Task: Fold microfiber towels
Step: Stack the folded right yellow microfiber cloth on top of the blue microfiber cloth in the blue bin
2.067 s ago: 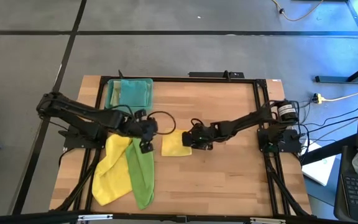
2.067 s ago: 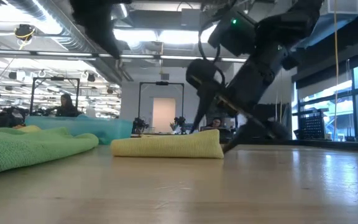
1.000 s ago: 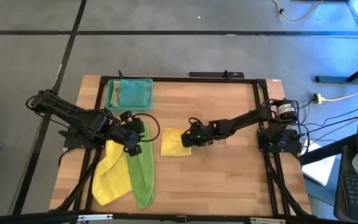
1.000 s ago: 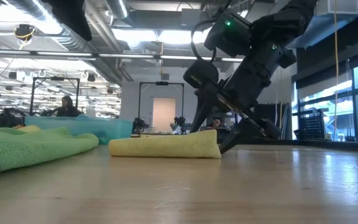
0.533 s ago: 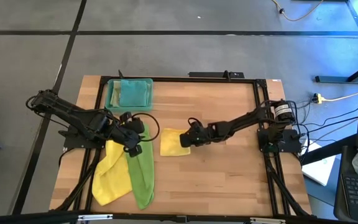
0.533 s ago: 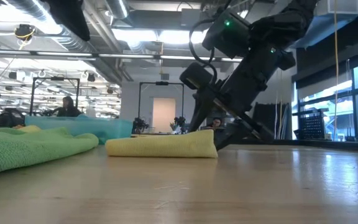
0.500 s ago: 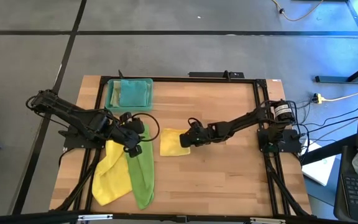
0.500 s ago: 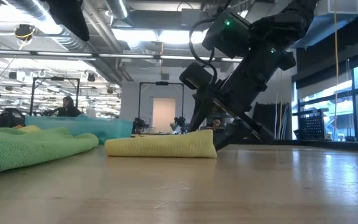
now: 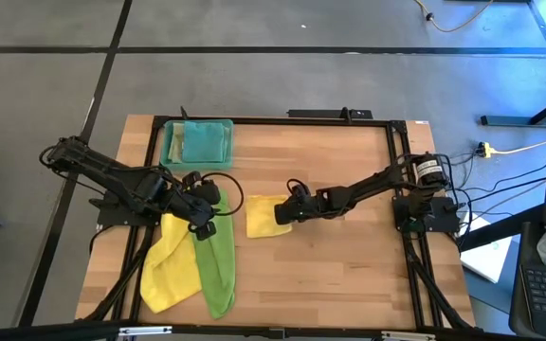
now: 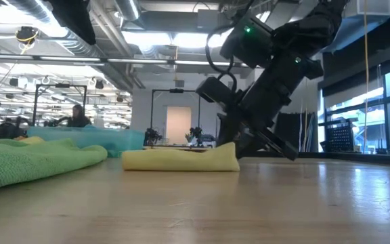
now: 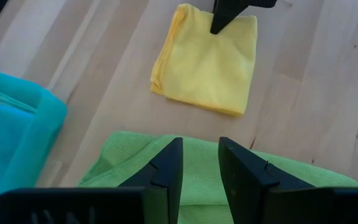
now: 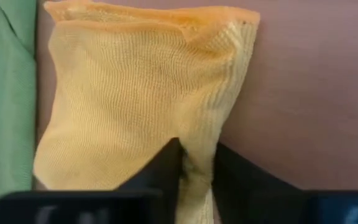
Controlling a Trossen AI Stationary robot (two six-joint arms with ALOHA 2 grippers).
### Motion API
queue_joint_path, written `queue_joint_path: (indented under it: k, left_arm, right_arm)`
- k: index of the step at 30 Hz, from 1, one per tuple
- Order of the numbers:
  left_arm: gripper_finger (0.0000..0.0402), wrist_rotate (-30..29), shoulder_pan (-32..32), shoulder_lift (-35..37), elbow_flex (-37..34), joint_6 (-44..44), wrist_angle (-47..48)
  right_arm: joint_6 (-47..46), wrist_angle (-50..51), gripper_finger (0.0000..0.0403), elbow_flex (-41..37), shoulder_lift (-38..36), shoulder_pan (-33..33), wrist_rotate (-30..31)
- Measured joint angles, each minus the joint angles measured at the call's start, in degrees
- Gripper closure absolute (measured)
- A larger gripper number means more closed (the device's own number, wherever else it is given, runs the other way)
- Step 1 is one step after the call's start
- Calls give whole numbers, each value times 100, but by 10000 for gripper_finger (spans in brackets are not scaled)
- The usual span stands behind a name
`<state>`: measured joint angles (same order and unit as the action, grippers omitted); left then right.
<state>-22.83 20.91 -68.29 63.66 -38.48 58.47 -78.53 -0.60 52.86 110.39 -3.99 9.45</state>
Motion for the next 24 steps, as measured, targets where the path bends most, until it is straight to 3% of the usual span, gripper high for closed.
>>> queue_joint_path:
  k: [4, 13, 18, 24]
  left_arm:
    - [308, 0, 0, 0, 0, 0, 1]
    - [308, 2, 2, 34, 0, 262, 612]
    - [308, -16, 0, 436, 0, -14, 1396]
    - [308, -144, 1, 1393, 0, -963, 1485]
  right_arm:
    - [136, -50, 391, -9, 10, 7, 42]
    - [242, -1580, 398, 10, 98, 185, 168]
    - [666, -1707, 400, 721, 93, 393, 14]
    - [1550, -1262, 401, 2105, 76, 898, 12]
